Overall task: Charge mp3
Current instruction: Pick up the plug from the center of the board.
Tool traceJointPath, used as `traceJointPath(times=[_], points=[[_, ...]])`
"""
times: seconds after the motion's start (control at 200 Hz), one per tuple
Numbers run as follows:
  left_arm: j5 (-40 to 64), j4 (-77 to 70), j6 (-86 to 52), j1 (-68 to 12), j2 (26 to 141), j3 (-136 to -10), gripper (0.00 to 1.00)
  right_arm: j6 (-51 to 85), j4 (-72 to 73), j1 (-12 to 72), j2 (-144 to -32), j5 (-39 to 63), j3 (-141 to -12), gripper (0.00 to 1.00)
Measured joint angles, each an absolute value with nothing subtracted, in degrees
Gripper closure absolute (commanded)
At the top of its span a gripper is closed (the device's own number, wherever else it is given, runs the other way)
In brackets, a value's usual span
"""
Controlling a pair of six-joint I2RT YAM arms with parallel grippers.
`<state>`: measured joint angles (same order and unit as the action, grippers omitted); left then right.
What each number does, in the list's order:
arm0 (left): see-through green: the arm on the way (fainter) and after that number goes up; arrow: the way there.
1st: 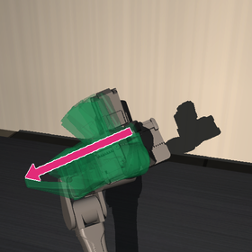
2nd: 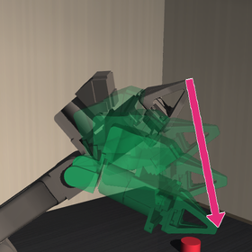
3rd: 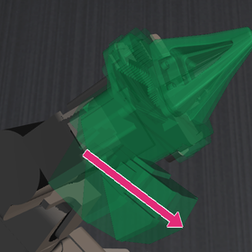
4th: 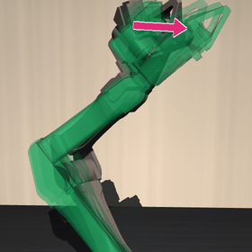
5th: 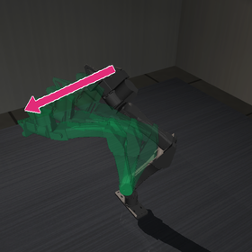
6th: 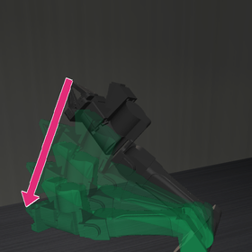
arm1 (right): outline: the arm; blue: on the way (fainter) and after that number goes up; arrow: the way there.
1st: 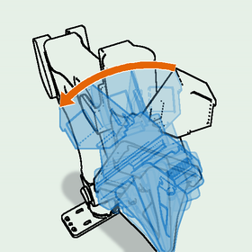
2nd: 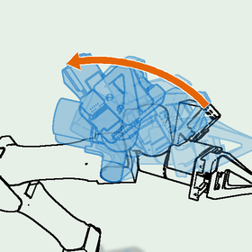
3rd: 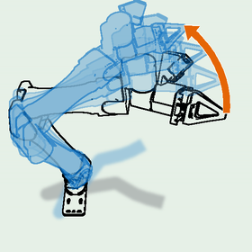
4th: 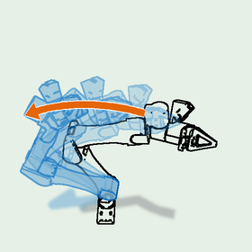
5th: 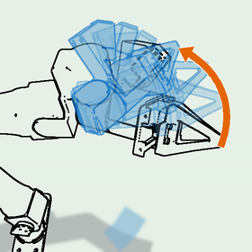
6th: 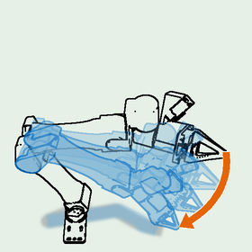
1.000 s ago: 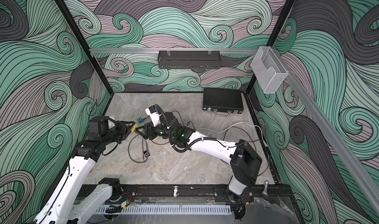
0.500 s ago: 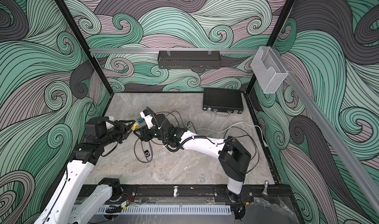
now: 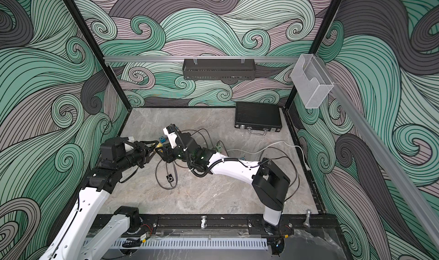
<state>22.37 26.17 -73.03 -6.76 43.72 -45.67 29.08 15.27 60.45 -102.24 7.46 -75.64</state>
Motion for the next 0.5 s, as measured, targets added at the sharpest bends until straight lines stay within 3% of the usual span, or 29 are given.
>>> traceJointPath(times=[0.115,0.29,0.41,0.5], points=[[21.9,24.8,-74.3,-8.2,43.8,-44.7,0.85,28.9,15.2,60.8,-102.7,7.0,-75.8,0.69],[20.9,23.9,-75.2,-9.4,44.3,-44.3,0.81,28.5,14.9,60.8,-102.8,5.7,-75.8,1.00],[20.9,23.6,-75.0,-10.1,44.9,-44.3,0.59,28.4,14.9,60.9,-101.8,4.5,-74.5,1.00],[21.1,26.6,-72.8,-10.7,45.7,-46.5,0.54,27.4,13.8,61.0,-99.4,3.6,-72.9,1.00]])
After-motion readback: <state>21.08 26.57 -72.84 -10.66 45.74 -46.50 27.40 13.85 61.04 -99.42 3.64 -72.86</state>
